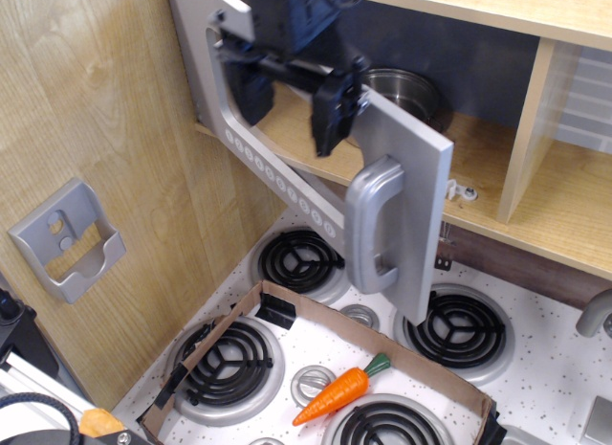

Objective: Close microwave

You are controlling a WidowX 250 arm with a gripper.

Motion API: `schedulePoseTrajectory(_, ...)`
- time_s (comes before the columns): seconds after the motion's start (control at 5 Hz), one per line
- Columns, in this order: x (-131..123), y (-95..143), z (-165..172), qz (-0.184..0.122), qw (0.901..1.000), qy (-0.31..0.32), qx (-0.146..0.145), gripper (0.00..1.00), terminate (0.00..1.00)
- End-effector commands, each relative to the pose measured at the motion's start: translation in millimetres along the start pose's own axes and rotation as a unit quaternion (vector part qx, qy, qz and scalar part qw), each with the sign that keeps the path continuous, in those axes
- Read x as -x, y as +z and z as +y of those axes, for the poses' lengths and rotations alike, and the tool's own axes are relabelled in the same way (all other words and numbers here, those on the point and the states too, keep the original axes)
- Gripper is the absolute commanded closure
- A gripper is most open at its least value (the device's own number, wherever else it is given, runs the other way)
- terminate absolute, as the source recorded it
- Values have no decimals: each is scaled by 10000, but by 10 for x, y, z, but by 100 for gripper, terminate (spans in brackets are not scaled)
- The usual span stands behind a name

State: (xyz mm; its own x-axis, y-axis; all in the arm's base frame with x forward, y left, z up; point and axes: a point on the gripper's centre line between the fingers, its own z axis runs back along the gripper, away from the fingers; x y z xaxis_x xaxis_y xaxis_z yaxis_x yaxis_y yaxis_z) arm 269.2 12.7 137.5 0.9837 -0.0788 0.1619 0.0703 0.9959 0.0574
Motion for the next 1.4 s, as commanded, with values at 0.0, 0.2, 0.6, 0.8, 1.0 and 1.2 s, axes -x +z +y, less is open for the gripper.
schedulePoseTrajectory(0.0, -345, 107, -28, -542, 9984, -141, 14, 0, 0)
schedulePoseTrajectory(0.2, -475, 114, -63, -858, 9962, -110, 26, 0, 0)
schedulePoseTrajectory(0.6, -637, 39, -52, -1477, 9890, -32, 118, 0, 0)
schedulePoseTrajectory(0.8, -710, 22, -65, -1701, 9853, 113, 139, 0, 0)
schedulePoseTrajectory(1.0, -753, 34, -92, -2016, 9788, 333, 162, 0, 0)
schedulePoseTrajectory(1.2, -780, 72, -116, -2348, 9707, 495, 103, 0, 0)
